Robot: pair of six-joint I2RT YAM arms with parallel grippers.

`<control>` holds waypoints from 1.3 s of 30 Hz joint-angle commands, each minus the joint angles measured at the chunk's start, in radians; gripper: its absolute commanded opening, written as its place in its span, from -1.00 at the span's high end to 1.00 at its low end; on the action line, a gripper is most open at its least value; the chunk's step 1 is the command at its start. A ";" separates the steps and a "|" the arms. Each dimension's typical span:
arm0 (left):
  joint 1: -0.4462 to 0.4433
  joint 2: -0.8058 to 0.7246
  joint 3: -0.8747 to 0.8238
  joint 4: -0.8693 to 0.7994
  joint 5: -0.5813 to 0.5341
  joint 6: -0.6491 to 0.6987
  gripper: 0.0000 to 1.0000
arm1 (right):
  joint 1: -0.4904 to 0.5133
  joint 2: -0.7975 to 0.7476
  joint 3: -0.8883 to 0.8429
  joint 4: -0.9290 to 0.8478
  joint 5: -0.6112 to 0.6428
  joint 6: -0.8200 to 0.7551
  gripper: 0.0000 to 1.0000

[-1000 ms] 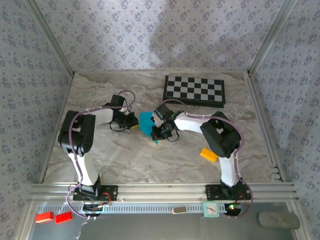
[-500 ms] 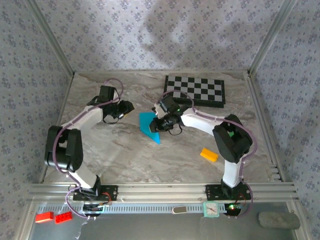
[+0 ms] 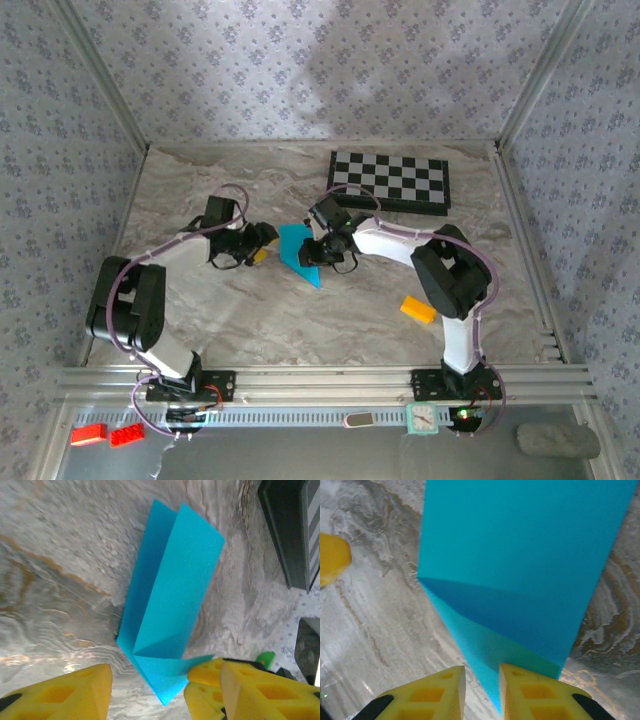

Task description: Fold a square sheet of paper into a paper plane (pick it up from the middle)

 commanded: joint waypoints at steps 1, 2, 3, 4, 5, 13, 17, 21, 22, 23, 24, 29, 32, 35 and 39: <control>-0.015 0.048 -0.011 0.084 0.115 -0.011 -0.20 | -0.007 0.012 0.015 -0.013 0.027 0.027 0.47; -0.020 0.061 -0.008 0.091 0.129 0.000 -0.22 | -0.006 0.014 0.016 -0.017 0.030 0.029 0.47; -0.027 0.076 -0.002 0.092 0.140 0.016 -0.23 | -0.008 0.016 0.014 -0.021 0.032 0.030 0.47; -0.032 0.088 0.005 0.091 0.146 0.030 -0.23 | -0.010 0.015 0.012 -0.021 0.034 0.032 0.47; -0.039 0.100 0.009 0.092 0.152 0.044 -0.23 | -0.012 0.017 0.010 -0.022 0.037 0.035 0.47; -0.055 0.174 0.039 0.091 0.188 0.129 -0.24 | -0.026 0.011 -0.006 -0.017 0.040 0.049 0.47; -0.055 0.190 0.046 0.100 0.207 0.154 -0.21 | -0.031 0.009 -0.012 -0.018 0.041 0.051 0.49; -0.055 0.190 0.045 0.130 0.229 0.185 -0.12 | -0.036 0.012 -0.014 -0.021 0.048 0.057 0.55; -0.055 0.190 0.046 0.136 0.236 0.190 -0.10 | -0.037 0.014 -0.013 -0.024 0.050 0.058 0.57; -0.055 0.189 0.045 0.139 0.240 0.199 -0.08 | -0.037 0.016 -0.013 -0.026 0.052 0.058 0.58; -0.055 0.189 0.046 0.139 0.242 0.209 -0.05 | -0.038 0.017 -0.012 -0.029 0.053 0.058 0.61; -0.055 0.186 0.045 0.124 0.248 0.270 -0.01 | -0.041 0.029 -0.003 -0.056 0.069 0.061 0.66; -0.055 0.189 0.049 0.105 0.248 0.309 0.01 | -0.042 0.038 0.004 -0.070 0.076 0.062 0.67; -0.054 0.196 0.052 0.103 0.253 0.325 0.07 | -0.043 0.046 0.009 -0.075 0.077 0.062 0.68; -0.056 0.207 0.055 0.117 0.268 0.326 0.19 | -0.042 0.061 0.024 -0.092 0.079 0.061 0.69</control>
